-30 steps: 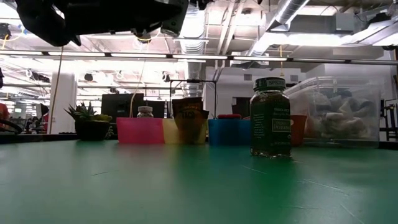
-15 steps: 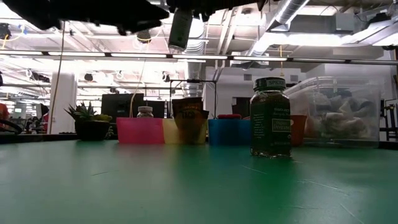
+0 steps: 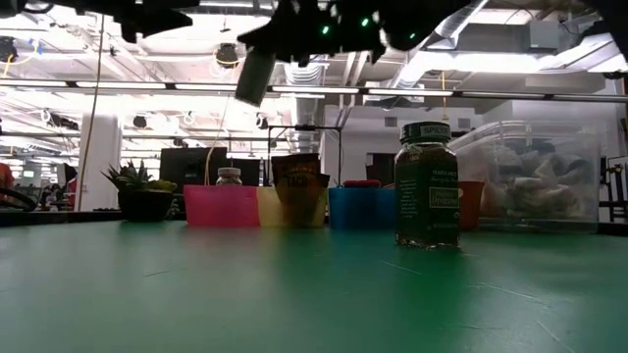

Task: Sort spices by type
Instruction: Put the white seasoning bottle into the red bin

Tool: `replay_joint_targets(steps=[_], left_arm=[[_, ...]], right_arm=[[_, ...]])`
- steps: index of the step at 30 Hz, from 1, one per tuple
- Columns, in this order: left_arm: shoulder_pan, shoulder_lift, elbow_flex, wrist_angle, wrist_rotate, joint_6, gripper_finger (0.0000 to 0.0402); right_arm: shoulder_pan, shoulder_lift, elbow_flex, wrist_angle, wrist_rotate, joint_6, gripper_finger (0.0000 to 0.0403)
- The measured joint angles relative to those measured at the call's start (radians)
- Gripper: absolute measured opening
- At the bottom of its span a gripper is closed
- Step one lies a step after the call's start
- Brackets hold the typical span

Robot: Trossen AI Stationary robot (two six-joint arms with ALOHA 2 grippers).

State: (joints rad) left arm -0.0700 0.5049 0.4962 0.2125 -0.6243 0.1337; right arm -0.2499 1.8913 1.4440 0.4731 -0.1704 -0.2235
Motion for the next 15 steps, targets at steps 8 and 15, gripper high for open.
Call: replay_joint_targets(steps=[8,15], left_arm=[[0.000,-0.034,-0.001,-0.105,-0.002,0.026,0.0259],[0.000,-0.046,-0.001,-0.113,-0.001,0.056,0.0259]], right_arm=[[-0.036,0.203,0.189,-0.002,-0.016,0.014,0.0214],[-0.048,0.352,0.318,0.002,-0.015,0.006,0.0214]])
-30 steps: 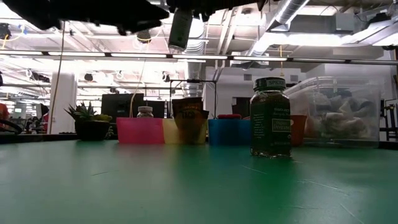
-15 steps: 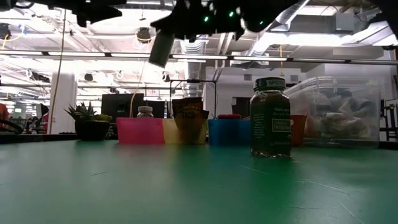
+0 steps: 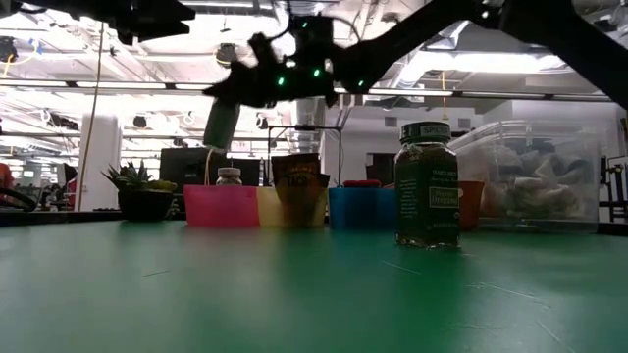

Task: Sort spices by type
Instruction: Put the white seasoning bottle into the red bin

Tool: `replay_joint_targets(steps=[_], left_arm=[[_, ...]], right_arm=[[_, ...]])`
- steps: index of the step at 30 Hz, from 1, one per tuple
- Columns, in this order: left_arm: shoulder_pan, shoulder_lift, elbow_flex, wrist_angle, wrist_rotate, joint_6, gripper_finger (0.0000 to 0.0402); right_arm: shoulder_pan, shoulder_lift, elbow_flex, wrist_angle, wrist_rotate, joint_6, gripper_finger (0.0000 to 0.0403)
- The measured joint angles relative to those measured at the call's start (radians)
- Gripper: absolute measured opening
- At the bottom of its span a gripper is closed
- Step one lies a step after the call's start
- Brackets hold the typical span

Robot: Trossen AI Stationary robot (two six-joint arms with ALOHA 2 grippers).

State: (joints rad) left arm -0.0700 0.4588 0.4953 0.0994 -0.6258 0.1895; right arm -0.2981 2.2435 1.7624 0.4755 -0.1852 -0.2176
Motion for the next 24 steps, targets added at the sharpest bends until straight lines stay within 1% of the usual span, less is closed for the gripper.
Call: replay_joint_targets(steps=[4,10,24], left_arm=[[0.000,-0.007,0.000,-0.008,0.000,0.001,0.0259],[0.000,-0.010,0.000,-0.014,0.001,0.003,0.0258],[0.000,-0.010,0.000,-0.004,0.001,0.012,0.0258]], right_arm=[[-0.013,0.068,0.040,-0.004,0.008,0.001,0.0214],[-0.027,0.115,0.060,-0.023,0.056,0.000,0.0215],[-0.043,0.120,0.060,-0.164,0.057,-0.035,0.0215]])
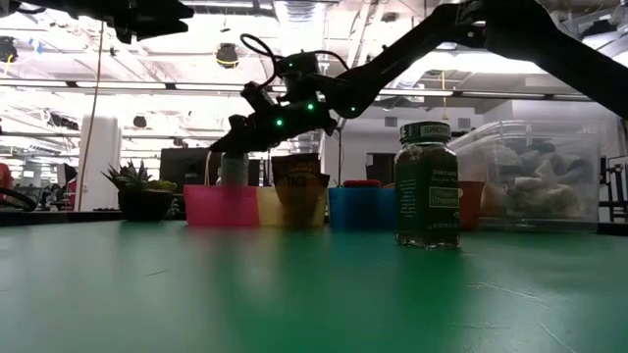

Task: Sort spices by type
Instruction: Put the white seasoning bottle into the red bin

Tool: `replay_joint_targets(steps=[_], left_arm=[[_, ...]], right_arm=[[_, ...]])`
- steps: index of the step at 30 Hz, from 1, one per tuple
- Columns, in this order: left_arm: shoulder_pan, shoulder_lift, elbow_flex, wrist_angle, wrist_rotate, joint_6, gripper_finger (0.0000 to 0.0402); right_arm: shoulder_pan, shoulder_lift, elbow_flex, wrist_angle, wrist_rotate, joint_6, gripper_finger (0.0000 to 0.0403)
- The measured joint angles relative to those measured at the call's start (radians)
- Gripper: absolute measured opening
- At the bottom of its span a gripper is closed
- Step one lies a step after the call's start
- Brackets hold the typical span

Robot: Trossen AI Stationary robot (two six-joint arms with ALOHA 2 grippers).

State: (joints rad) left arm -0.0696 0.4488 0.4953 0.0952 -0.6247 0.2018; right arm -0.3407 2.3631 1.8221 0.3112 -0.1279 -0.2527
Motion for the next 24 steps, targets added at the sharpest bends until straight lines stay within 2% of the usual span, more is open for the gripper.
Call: replay_joint_targets(steps=[14,24], left_arm=[[0.000,0.000,0.000,0.013,0.001,-0.005,0.0258],[0.000,0.003,0.000,0.019,0.012,-0.005,0.0258]], right_arm=[[0.006,0.000,0.000,-0.036,0.021,0.054,0.0215],[0.001,0.047,0.001,0.032,0.024,0.094,0.0215]])
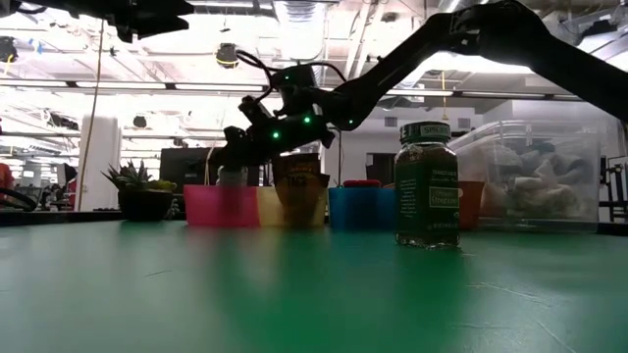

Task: Sort spices by type
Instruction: Put the white seasoning bottle into the red bin, then put the left green seasoning bottle into the orange bin

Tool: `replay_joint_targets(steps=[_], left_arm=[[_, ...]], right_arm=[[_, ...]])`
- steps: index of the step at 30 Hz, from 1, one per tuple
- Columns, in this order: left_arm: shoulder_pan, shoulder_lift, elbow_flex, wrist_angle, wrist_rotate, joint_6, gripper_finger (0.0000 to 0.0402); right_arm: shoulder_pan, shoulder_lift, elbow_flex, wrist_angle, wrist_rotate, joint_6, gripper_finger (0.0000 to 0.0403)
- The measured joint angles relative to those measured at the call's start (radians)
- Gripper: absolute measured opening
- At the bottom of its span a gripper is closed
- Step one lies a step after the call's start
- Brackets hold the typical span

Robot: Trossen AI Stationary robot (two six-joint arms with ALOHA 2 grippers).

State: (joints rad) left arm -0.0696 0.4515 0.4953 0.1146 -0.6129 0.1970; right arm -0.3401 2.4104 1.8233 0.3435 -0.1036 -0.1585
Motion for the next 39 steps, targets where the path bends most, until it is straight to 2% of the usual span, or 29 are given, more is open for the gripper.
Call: replay_joint_targets(steps=[14,22,32,37,39], left_arm=[[0.000,0.000,0.000,-0.002,0.001,0.001,0.0258],[0.000,0.000,0.000,-0.003,0.008,0.001,0.0258],[0.000,0.000,0.000,-0.013,0.009,0.001,0.0259],[0.000,0.000,0.000,-0.021,0.009,0.014,0.0259],[0.000,0.000,0.000,-0.021,0.009,0.016,0.0259]], right_arm=[[-0.001,0.000,0.000,-0.018,0.000,0.002,0.0217],[-0.001,-0.001,0.001,-0.039,-0.001,0.051,0.0246],[-0.004,-0.013,0.001,-0.049,-0.032,0.031,0.0256],[0.001,-0.041,0.063,-0.075,-0.058,0.023,0.0256],[0.006,-0.041,0.105,-0.140,-0.062,0.006,0.0256]])
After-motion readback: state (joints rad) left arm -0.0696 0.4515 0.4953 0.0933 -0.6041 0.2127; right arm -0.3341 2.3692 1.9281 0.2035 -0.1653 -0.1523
